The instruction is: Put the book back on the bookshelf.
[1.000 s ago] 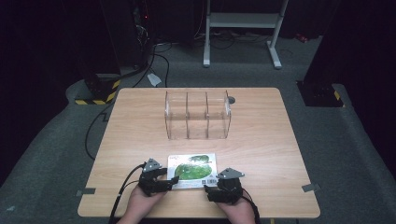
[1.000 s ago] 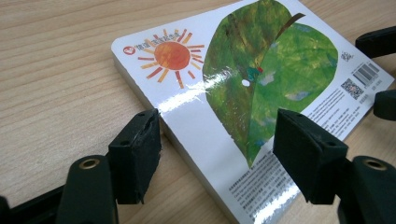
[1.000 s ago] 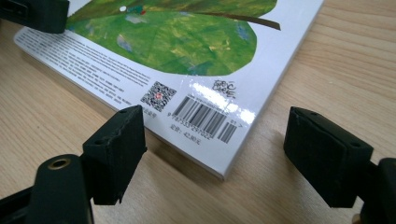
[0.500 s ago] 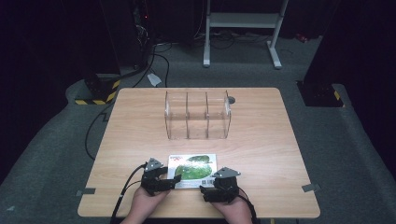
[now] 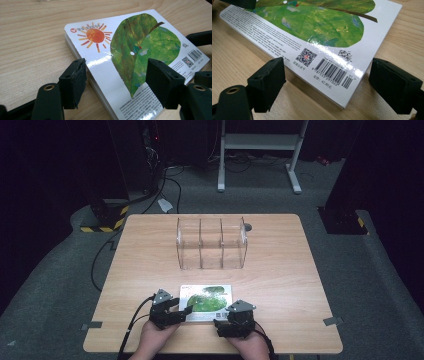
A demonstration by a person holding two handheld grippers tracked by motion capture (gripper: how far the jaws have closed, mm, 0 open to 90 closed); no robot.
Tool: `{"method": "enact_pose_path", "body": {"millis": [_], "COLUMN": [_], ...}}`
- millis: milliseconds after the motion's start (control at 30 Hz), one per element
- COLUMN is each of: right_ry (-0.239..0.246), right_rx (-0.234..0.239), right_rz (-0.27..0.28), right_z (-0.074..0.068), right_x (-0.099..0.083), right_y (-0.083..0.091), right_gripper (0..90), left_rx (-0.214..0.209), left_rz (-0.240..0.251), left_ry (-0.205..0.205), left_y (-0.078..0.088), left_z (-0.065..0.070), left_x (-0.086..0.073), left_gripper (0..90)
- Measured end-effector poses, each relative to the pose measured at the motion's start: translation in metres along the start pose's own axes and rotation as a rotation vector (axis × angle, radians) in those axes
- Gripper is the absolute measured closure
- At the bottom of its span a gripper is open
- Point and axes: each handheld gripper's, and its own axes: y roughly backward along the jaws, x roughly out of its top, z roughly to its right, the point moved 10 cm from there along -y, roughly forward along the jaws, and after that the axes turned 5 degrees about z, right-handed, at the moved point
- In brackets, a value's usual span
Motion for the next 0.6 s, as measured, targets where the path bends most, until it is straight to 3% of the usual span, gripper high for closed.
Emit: {"method": "enact_pose_path", "body": {"millis": [433,600], "right_ry": [-0.004,0.020], "right_rx": [0.020,0.001], "right_rz": [0.009,-0.005], "right_z": [0.000,-0.002], "right_x": [0.000,-0.001], "right_y": [0.000,-0.001], "right_gripper": [10.7,9.5], "left_rx": [-0.034,-0.045], "left_rz": [0.103,0.153], "left_ry": [0.001,-0.034], "left_y": [0.013,0.020], "left_z": [0.005,0.011], "left_x": [0.017,0.026], "left_gripper": [38.3,39.6]}}
